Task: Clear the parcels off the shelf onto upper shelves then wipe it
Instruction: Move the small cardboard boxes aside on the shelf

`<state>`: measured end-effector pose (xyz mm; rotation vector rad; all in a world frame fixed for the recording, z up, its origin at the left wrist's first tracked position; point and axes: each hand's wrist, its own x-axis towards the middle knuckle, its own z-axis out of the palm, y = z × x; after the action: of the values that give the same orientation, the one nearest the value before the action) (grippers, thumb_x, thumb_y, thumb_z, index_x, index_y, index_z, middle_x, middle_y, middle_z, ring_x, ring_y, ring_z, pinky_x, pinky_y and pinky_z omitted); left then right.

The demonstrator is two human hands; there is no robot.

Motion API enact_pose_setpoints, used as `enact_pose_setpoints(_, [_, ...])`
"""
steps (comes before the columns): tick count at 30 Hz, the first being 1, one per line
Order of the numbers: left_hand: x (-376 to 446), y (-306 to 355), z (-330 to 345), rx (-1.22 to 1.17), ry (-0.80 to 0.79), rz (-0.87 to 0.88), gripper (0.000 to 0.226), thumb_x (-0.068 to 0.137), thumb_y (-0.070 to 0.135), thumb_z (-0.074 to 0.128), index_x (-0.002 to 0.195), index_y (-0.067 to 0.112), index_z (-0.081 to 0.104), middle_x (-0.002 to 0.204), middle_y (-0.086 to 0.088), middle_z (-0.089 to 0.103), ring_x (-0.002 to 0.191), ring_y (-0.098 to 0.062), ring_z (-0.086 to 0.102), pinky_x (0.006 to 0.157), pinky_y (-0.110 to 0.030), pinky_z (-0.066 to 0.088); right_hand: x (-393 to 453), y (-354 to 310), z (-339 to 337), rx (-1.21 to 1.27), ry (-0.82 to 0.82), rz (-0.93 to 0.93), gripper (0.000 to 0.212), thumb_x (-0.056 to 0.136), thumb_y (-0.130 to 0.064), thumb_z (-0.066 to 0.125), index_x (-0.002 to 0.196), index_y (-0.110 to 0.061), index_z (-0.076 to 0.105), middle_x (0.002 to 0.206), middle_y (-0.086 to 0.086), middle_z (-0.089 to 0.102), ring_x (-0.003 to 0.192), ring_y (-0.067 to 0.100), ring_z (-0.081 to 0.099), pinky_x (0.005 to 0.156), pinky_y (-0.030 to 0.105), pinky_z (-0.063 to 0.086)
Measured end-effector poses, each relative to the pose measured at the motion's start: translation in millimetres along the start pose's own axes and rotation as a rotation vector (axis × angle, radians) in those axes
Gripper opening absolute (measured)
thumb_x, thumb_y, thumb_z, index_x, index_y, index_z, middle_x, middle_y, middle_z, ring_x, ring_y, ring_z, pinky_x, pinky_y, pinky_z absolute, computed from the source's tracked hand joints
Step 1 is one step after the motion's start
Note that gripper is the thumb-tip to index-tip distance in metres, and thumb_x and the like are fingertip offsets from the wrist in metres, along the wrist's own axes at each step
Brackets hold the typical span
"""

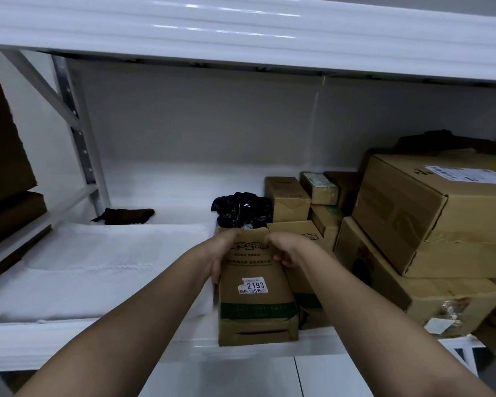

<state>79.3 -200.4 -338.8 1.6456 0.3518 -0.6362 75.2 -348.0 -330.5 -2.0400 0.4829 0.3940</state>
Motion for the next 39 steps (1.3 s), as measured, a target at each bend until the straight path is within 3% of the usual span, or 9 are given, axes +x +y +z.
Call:
enact_pose_setpoints(8, [-9, 3, 4, 0.023, 0.011, 0.018, 0.054, 0.079, 0.063, 0.052, 0.109, 0.019, 0.063, 0.101, -0.009, 0.068, 0.091, -0.027, 0.062, 0.099, -0.045, 0.040, -2, 10, -10, 0.151, 0.011, 0.076, 0.014, 0.095, -0.026, 0.047, 0.085, -0.017, 0.052, 0.073, 0.001, 0.050, 0.062, 0.010, 0.044, 0.052, 0.020, 0.033])
enact_pose_setpoints(13, [-21, 3, 4, 0.018, -0.014, 0.021, 0.051, 0.085, 0.060, 0.050, 0.113, 0.018, 0.060, 0.091, -0.008, 0.065, 0.079, -0.024, 0.060, 0.064, -0.033, 0.044, -6, 16, -8, 0.147, 0.000, 0.051, 0.011, 0.093, -0.026, 0.051, 0.090, -0.015, 0.053, 0.077, 0.001, 0.051, 0.066, 0.012, 0.044, 0.056, 0.023, 0.036])
enact_pose_setpoints(15, [-25, 2, 6, 0.025, -0.017, 0.026, 0.046, 0.087, 0.058, 0.049, 0.105, 0.017, 0.060, 0.088, -0.007, 0.064, 0.077, -0.023, 0.059, 0.060, -0.032, 0.042, -10, 16, -6, 0.171, -0.010, 0.035, 0.010, 0.093, -0.023, 0.051, 0.091, -0.014, 0.053, 0.085, 0.003, 0.053, 0.075, 0.015, 0.047, 0.065, 0.026, 0.040])
enact_pose_setpoints(18, [-29, 2, 9, 0.037, -0.017, 0.030, 0.044, 0.087, 0.058, 0.049, 0.095, 0.017, 0.061, 0.087, -0.007, 0.066, 0.077, -0.023, 0.060, 0.062, -0.032, 0.042, -10, 21, -4, 0.216, -0.023, 0.010, 0.023, 0.092, -0.017, 0.050, 0.113, -0.008, 0.053, 0.109, 0.009, 0.054, 0.102, 0.023, 0.048, 0.097, 0.035, 0.038])
enact_pose_setpoints(21, [-32, 3, 10, 0.069, 0.005, 0.048, 0.046, 0.087, 0.059, 0.049, 0.099, 0.017, 0.063, 0.092, -0.008, 0.067, 0.084, -0.024, 0.061, 0.072, -0.034, 0.044, -12, 21, -5, 0.276, -0.053, -0.013, 0.020, 0.091, -0.016, 0.051, 0.109, -0.008, 0.057, 0.112, 0.010, 0.060, 0.110, 0.026, 0.053, 0.107, 0.039, 0.036])
enact_pose_setpoints(23, [-33, 5, 9, 0.075, 0.030, 0.067, 0.044, 0.088, 0.056, 0.049, 0.100, 0.016, 0.062, 0.093, -0.009, 0.065, 0.084, -0.024, 0.060, 0.072, -0.035, 0.043, -17, 16, -6, 0.312, -0.091, -0.040, 0.012, 0.093, -0.019, 0.050, 0.097, -0.011, 0.057, 0.101, 0.010, 0.063, 0.103, 0.026, 0.058, 0.102, 0.043, 0.042])
enact_pose_setpoints(27, [-39, 10, 7, 0.089, 0.070, 0.088, 0.039, 0.086, 0.056, 0.054, 0.088, 0.017, 0.058, 0.088, -0.008, 0.063, 0.079, -0.023, 0.058, 0.072, -0.035, 0.042, -32, 2, -8, 0.393, -0.136, -0.091, 0.019, 0.096, -0.030, 0.048, 0.099, -0.014, 0.058, 0.090, 0.006, 0.062, 0.083, 0.021, 0.058, 0.065, 0.035, 0.046])
enact_pose_setpoints(34, [-40, 11, -5, 0.098, 0.008, 0.280, 0.035, 0.087, 0.042, 0.061, 0.106, 0.012, 0.062, 0.088, -0.008, 0.068, 0.076, -0.023, 0.065, 0.068, -0.029, 0.050, -35, -1, -2, 0.413, -0.079, -0.107, 0.020, 0.096, -0.031, 0.047, 0.089, -0.015, 0.056, 0.084, 0.004, 0.062, 0.079, 0.019, 0.057, 0.065, 0.030, 0.043])
enact_pose_setpoints(39, [-39, 9, -11, 0.090, -0.055, 0.203, 0.046, 0.080, 0.058, 0.061, 0.096, 0.015, 0.064, 0.078, -0.006, 0.069, 0.070, -0.022, 0.066, 0.067, -0.027, 0.052, -40, -7, -5, 0.410, -0.156, -0.226, 0.021, 0.091, -0.037, 0.059, 0.092, -0.017, 0.059, 0.091, 0.006, 0.063, 0.084, 0.021, 0.059, 0.067, 0.030, 0.046])
